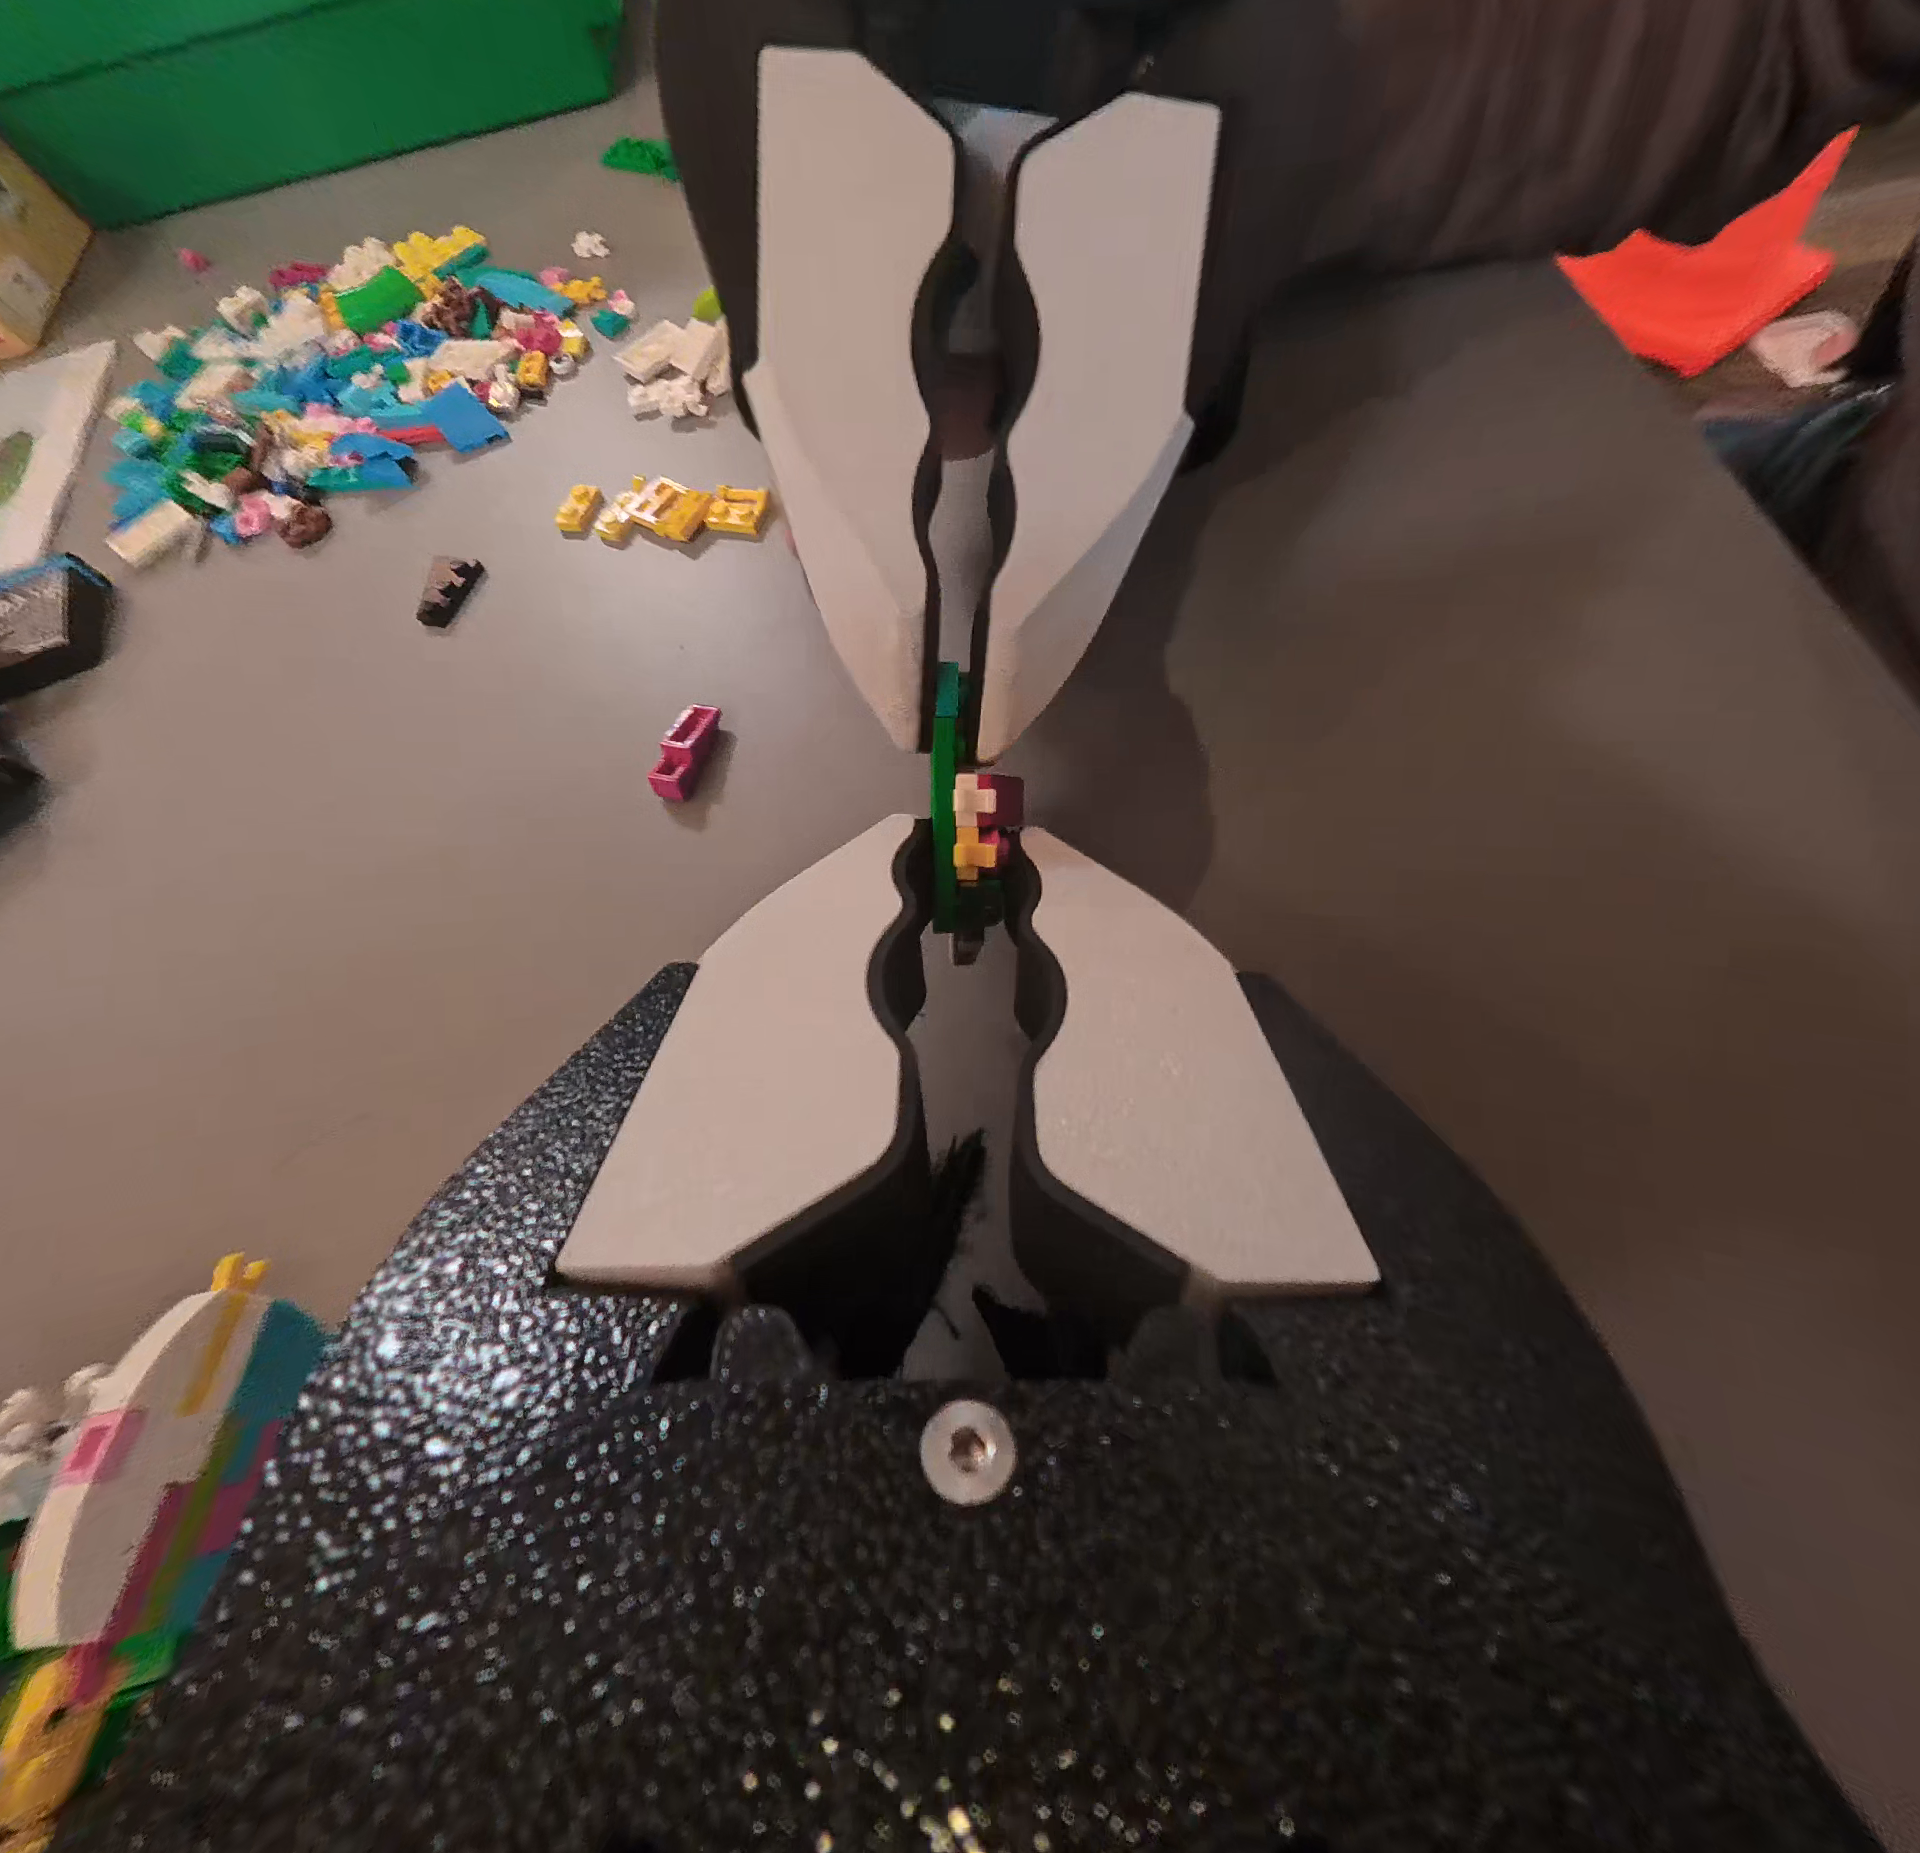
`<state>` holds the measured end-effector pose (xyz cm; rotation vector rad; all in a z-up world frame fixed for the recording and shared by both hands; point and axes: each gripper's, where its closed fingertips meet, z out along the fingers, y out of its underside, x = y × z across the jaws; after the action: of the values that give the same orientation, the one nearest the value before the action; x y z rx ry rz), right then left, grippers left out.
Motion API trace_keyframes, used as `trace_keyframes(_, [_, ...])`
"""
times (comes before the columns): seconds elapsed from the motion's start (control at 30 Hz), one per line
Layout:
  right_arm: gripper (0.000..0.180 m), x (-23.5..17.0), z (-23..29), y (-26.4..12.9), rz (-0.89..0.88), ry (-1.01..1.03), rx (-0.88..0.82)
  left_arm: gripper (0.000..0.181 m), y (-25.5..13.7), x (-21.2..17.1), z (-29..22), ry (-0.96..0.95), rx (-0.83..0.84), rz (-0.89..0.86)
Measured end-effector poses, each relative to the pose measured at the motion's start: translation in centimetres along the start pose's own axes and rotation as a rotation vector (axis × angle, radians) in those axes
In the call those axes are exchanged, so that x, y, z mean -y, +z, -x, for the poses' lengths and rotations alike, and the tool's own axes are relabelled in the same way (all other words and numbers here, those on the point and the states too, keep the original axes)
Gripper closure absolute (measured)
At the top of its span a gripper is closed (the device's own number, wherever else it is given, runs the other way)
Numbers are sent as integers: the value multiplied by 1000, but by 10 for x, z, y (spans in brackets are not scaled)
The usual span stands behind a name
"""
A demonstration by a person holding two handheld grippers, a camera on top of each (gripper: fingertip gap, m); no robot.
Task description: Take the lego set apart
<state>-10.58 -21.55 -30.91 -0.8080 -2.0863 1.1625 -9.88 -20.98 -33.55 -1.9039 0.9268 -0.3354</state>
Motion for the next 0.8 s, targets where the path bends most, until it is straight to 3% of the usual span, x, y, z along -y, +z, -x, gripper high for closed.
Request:
trace_keyframes(0.23, [175, 18, -20, -4, -194, 492, 53, 168, -14, 14, 28, 276, 309, -29])
trace_keyframes(0.5, [180, 29, -25, -6, -290, 634, 47, 168, -25, 22, 40, 562, 535, -7])
trace_keyframes(0.6, [178, 26, -23, -5, -256, 520, 21, 169, -23, 19, 36, 485, 469, -30])
trace_keyframes(0.7, [177, 21, -18, -5, -136, 113, -120, 169, -16, 14, 28, 376, 336, -23])
trace_keyframes(0.8, [171, 10, -11, -4, -24, -92, -152, 169, -12, 6, 20, 388, 261, 28])
